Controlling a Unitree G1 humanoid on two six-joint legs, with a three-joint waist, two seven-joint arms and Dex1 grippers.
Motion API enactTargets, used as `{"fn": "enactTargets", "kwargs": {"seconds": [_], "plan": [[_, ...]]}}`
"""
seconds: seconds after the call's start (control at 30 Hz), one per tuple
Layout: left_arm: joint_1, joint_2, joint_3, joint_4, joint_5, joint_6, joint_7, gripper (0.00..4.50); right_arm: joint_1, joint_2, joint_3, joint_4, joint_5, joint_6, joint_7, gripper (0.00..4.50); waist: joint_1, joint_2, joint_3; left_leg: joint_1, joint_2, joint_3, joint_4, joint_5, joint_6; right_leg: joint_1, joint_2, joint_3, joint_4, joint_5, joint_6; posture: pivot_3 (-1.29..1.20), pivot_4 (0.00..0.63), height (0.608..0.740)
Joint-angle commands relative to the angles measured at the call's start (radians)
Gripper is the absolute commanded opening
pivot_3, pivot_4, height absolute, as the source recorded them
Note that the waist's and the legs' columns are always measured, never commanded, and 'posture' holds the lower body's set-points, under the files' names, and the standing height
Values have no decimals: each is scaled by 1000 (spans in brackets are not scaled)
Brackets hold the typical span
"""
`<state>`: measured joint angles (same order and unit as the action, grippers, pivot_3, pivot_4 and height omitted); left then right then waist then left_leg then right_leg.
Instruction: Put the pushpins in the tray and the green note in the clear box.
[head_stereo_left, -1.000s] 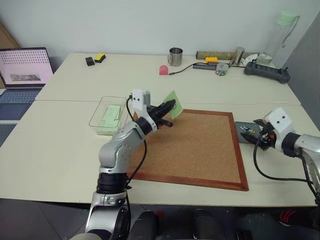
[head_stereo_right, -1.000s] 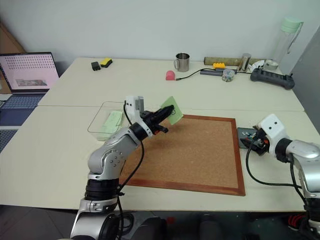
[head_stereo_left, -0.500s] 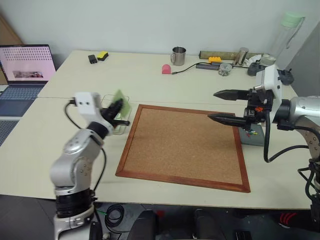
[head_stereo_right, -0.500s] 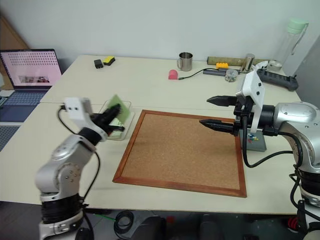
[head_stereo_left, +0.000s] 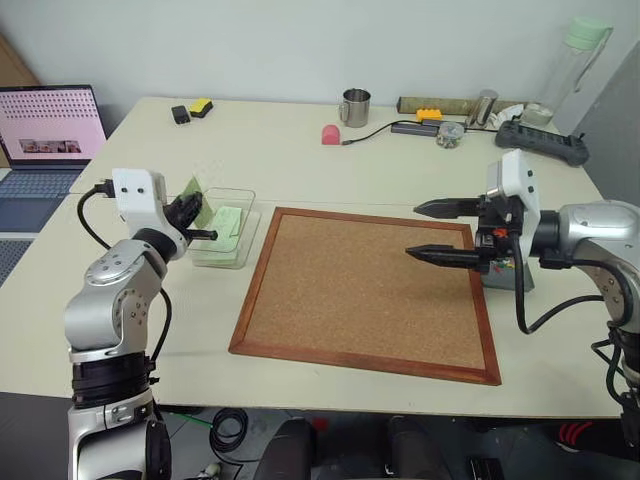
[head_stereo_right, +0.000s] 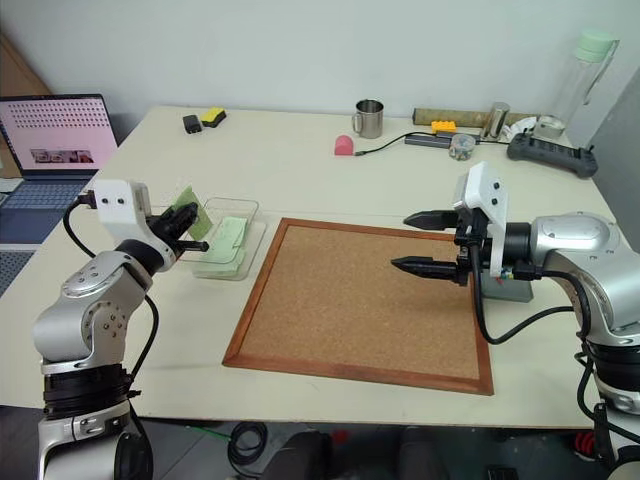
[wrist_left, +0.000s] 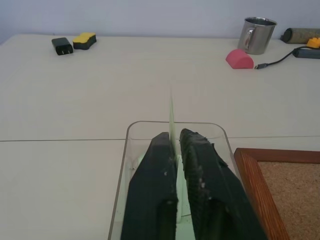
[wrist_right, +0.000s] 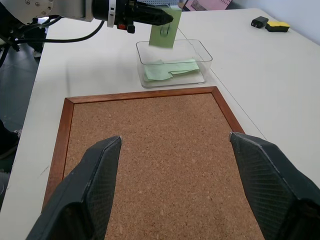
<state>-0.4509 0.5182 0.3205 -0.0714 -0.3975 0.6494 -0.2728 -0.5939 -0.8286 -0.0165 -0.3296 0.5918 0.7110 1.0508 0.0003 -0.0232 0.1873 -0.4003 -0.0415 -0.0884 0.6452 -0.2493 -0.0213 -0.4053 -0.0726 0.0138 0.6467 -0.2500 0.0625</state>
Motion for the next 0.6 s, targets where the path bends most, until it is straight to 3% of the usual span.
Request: {"fn": "enactTargets", "kwargs": {"seconds": [0.03,0.5,0.6], "plan": [[-25,35,5,-28,-19,-2,-51,1290,14,-11,-14,-43,4,-12,-3,3604,0,0,0,0,0,0,0,0,0,0,0,0,0,0,0,0,150,740],[5,131,-38,-115,-14,26,-168,4062,42,-21,-12,-47,-21,-28,-16,3604,-2,0,0,0,0,1,0,-2,3,0,0,1,0,0,0,0,150,740],[45,226,-46,-154,-21,25,-267,4146,75,-50,-31,-37,-58,-63,-9,3604,-2,0,0,0,0,1,0,-2,3,0,0,1,0,0,0,0,150,740]]}}
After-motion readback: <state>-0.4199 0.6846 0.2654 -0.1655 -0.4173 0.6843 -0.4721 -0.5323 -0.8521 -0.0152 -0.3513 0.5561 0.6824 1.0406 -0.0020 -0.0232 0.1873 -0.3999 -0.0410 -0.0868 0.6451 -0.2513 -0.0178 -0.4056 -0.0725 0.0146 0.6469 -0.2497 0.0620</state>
